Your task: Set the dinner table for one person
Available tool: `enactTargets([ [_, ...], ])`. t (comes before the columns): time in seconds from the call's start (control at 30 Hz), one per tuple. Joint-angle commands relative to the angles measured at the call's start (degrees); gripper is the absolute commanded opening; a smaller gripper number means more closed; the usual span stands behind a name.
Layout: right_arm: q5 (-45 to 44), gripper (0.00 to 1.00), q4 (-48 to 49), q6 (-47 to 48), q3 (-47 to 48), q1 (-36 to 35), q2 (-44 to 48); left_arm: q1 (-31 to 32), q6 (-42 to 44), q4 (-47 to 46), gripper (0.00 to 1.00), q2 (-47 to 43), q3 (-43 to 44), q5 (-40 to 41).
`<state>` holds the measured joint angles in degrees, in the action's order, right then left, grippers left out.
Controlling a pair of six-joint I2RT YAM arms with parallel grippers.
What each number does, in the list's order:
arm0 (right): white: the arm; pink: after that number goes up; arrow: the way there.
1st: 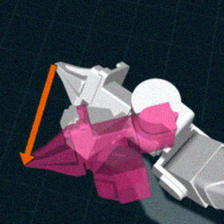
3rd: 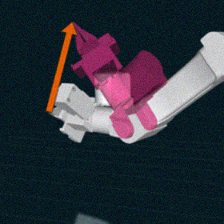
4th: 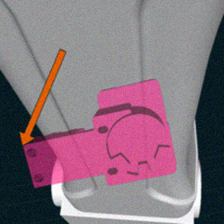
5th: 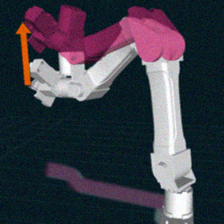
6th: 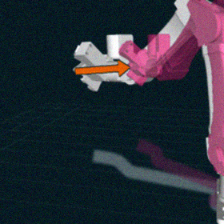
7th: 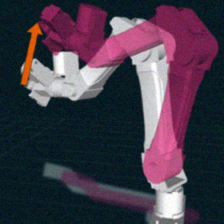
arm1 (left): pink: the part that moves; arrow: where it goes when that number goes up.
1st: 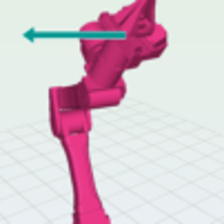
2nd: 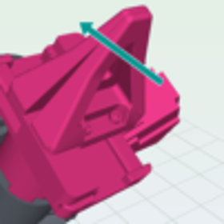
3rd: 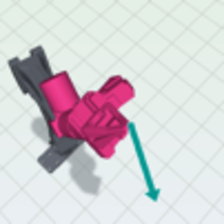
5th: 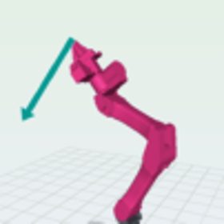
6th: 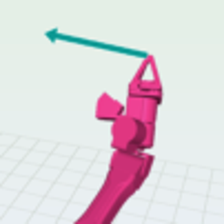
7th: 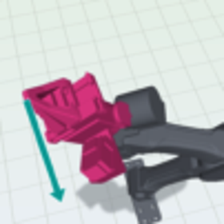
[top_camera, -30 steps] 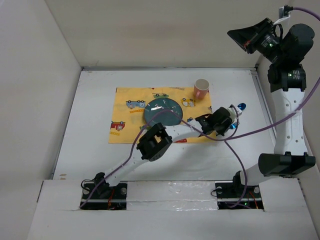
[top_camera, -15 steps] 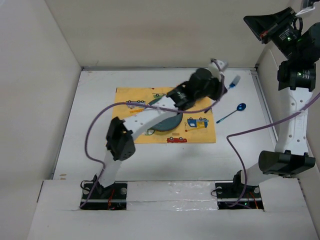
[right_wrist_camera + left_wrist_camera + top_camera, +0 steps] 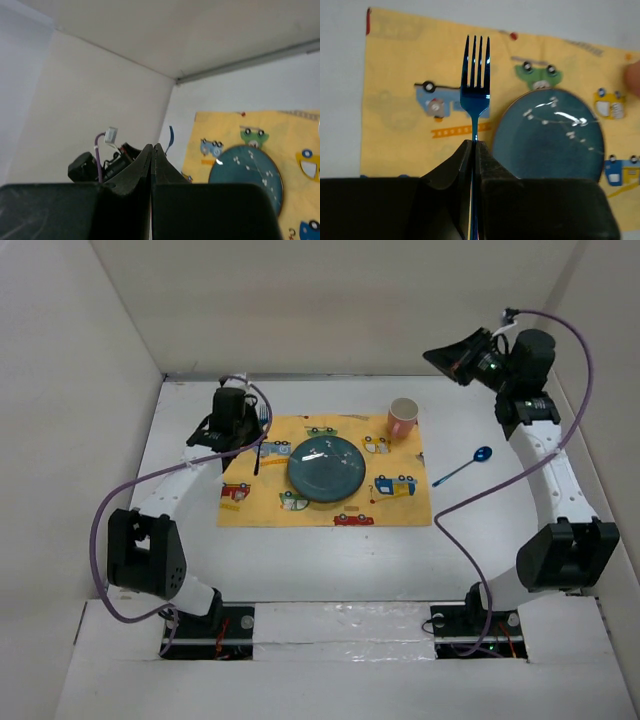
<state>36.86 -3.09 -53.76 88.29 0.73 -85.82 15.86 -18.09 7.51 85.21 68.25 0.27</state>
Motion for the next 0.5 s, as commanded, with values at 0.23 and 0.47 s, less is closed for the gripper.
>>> enactTargets([
  [0.23, -4.86, 0.02, -5.95, 11.56, -10.76, -7.40, 9.17, -1.00, 2.44, -4.60, 0.00, 4.78, -7.51, -2.12],
  [0.47, -8.04, 0.14, -11.58, 15.87, -16.22, -9.17, 13.92, -1.00, 1.65, -9.97, 0.00, 10.67, -8.05, -3.08],
])
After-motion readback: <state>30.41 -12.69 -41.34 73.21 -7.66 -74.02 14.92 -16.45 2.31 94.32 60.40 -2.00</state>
